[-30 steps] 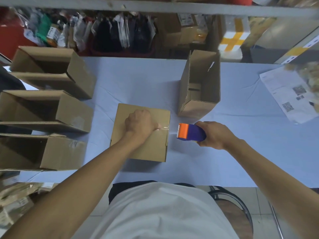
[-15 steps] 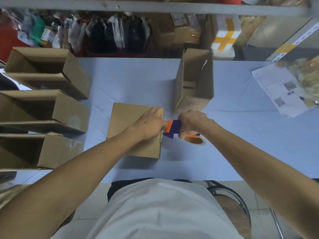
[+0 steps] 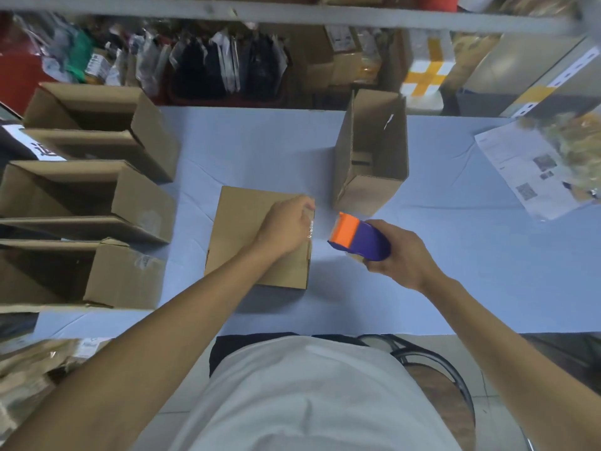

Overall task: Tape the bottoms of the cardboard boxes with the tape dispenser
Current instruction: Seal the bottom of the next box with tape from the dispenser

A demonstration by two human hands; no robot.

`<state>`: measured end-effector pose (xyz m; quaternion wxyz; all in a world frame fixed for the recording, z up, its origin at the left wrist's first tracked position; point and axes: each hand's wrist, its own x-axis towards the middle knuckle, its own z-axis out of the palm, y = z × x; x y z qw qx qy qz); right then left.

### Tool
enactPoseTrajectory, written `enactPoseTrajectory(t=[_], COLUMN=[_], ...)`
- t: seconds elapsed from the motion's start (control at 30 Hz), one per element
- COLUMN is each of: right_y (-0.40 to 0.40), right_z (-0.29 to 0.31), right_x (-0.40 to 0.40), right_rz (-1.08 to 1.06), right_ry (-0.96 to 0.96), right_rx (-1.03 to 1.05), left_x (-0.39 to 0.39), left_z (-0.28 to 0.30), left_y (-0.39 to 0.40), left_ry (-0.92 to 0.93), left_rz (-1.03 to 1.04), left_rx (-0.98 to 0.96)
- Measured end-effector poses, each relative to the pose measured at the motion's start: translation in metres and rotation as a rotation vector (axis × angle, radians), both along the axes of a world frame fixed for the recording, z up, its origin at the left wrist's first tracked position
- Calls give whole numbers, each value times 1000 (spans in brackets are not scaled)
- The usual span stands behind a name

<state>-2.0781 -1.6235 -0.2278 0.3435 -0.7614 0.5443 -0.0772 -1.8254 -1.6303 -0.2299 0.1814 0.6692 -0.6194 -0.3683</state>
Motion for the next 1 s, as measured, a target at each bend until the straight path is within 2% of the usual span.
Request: enactPoseTrajectory(t=[0.07, 0.13, 0.2, 0.27, 0.33, 0.43, 0.53, 0.63, 0.77, 0.93, 1.0], right_y=[7, 10, 9, 9, 8, 3, -3, -6, -11, -16, -17], right_z=[5, 9, 10, 10, 8, 6, 5, 2, -6, -14, -19], right_x=[1, 3, 6, 9, 12, 20, 18, -6, -16, -17, -14], right_rz=[-3, 21, 49, 77, 100, 148, 240, 219, 219, 210, 226], right_ry=[-81, -108, -113, -105, -103, -66, 77, 211, 259, 265, 275], right_rx=[-11, -22, -25, -22, -14, -11, -16, 1, 18, 55, 63], left_x=[0, 1, 3, 5, 6, 5, 16, 38, 35, 33, 31], left_z=[2, 3, 2, 0, 0, 2, 2, 0, 3, 1, 2], left_y=[14, 27, 33, 35, 37, 37, 39, 43, 41, 38, 37], left_ry=[288, 627, 757, 778, 748, 577, 392, 267, 111, 23, -129], left_rz=[179, 237, 264, 304, 347, 403, 451, 491, 440, 410, 322], left_rx=[201, 417, 447, 408, 372, 297, 268, 283, 285, 305, 296])
